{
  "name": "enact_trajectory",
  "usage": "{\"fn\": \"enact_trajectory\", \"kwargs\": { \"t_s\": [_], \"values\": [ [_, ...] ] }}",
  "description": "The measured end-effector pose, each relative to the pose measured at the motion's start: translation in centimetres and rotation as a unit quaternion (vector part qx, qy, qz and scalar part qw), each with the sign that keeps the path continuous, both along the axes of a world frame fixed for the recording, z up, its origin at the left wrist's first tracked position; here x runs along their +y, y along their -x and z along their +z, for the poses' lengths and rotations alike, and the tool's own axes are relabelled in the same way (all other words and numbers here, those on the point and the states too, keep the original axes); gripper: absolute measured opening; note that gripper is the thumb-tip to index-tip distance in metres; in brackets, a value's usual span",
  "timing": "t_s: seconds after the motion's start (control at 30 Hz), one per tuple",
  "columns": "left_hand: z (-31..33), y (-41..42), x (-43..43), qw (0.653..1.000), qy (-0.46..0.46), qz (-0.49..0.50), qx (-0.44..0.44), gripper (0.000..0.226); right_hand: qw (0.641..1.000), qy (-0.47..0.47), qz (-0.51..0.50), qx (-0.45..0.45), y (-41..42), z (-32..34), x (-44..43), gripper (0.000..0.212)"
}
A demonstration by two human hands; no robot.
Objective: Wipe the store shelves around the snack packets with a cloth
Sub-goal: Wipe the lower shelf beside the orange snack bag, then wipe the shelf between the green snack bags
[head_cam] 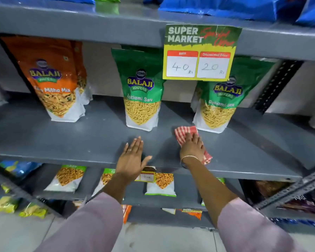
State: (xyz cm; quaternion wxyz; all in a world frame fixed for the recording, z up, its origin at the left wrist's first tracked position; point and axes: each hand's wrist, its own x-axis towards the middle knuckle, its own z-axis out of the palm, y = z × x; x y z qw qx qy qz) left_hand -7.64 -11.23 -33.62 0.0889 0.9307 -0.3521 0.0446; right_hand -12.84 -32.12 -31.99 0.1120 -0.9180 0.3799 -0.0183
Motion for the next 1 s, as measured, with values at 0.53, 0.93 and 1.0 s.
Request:
{"fn": "enact_trajectory", "kwargs": {
  "t_s": [0.53,0.93,1.0],
  "values": [
    [-2.2,-0.6,0.0,0.998,0.056,0.019,-0.025,0.06,0.995,-0.083,0.057,0.025,-15.3,1.4,-5.1,0.076],
    [-1.6,-0.3,-0.3,0.999,0.029,0.031,-0.01,0.06,0.983,0.019,0.185,0.0,-7.9,-0.5,-1.3,0.057],
    [-1.6,-0.3,-0.3,0.999,0.022,0.034,-0.007,0.06,0.977,0.022,0.201,-0.062,-3.6,-0.3,0.6,0.053]
  ]
}}
